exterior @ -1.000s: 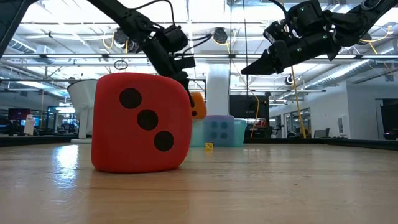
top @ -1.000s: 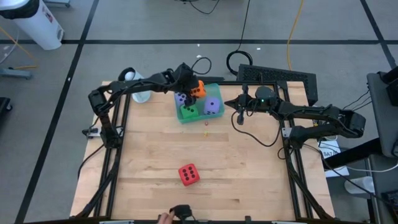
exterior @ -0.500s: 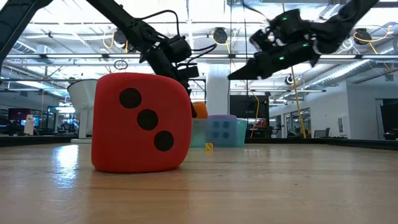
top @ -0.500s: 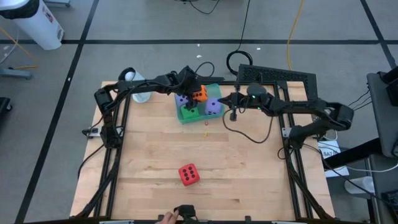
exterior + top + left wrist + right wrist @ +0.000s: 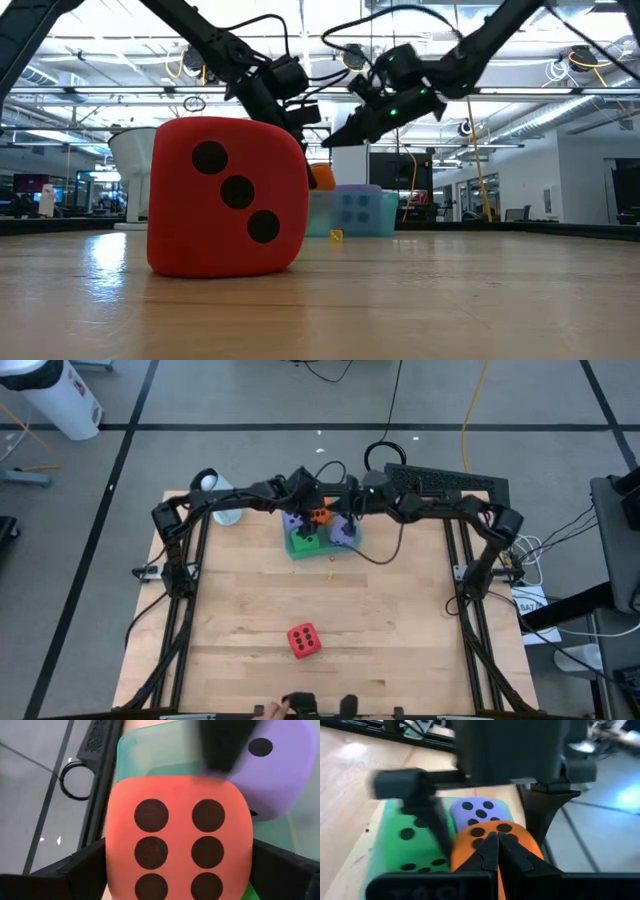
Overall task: Pick & Place Dice
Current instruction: Put the large orange dice into the blue bin
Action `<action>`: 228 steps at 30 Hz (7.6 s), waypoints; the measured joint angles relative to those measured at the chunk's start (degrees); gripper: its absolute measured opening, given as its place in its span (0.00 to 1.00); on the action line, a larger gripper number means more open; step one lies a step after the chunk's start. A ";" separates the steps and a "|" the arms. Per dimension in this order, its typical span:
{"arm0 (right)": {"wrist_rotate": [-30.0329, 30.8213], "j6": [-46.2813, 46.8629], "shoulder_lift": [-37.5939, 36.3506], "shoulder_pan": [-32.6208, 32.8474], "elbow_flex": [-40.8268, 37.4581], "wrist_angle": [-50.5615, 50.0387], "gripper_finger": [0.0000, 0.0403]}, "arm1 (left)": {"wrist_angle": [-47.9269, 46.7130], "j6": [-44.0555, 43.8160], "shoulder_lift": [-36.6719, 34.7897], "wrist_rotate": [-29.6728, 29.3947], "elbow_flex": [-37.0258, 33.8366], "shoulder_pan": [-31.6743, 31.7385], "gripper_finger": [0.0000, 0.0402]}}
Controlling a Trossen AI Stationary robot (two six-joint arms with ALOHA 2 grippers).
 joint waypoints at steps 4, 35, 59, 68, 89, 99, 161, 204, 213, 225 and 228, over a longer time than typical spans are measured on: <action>-1.82 0.91 3.96 -0.70 3.79 -2.69 0.00 | 0.10 1.31 0.00 1.77 0.00 -0.74 1.00; -1.83 2.55 6.91 -1.74 5.88 -13.09 0.00 | 3.57 2.90 -1.99 3.93 2.84 -2.49 0.99; -1.98 -4.60 1.47 1.23 6.06 -14.23 0.00 | -15.18 -1.98 -16.73 -1.32 -1.99 -2.08 0.92; -2.07 -6.62 -1.12 1.41 6.04 -19.91 0.00 | 12.48 -8.45 -32.45 -0.55 -28.26 -2.03 0.49; -2.03 -8.61 -1.17 2.58 6.04 -21.19 0.00 | 23.50 -23.18 -43.60 -5.23 -54.55 -6.20 0.04; 9.10 -9.32 -0.27 4.92 6.04 -22.44 0.00 | 21.53 -14.84 -42.45 -5.25 -52.76 -5.67 0.02; 21.71 1.75 -3.19 9.04 6.06 -30.69 0.00 | 27.71 -12.79 -35.28 -4.14 -53.05 -5.66 0.05; 13.05 2.81 4.17 4.28 5.95 -28.26 0.00 | 33.74 -14.36 -21.15 -6.11 -46.97 -3.93 0.02; 13.94 3.00 4.05 4.31 5.95 -28.96 0.00 | 31.89 -13.57 -19.51 -7.67 -45.55 -4.03 0.03; 22.04 3.02 3.69 6.35 5.95 -29.91 0.00 | 31.47 -11.32 -19.76 -8.19 -45.51 -4.28 0.04; 22.17 3.04 3.69 6.66 5.95 -29.97 0.00 | 31.30 -11.34 -19.76 -8.26 -45.51 -4.28 0.01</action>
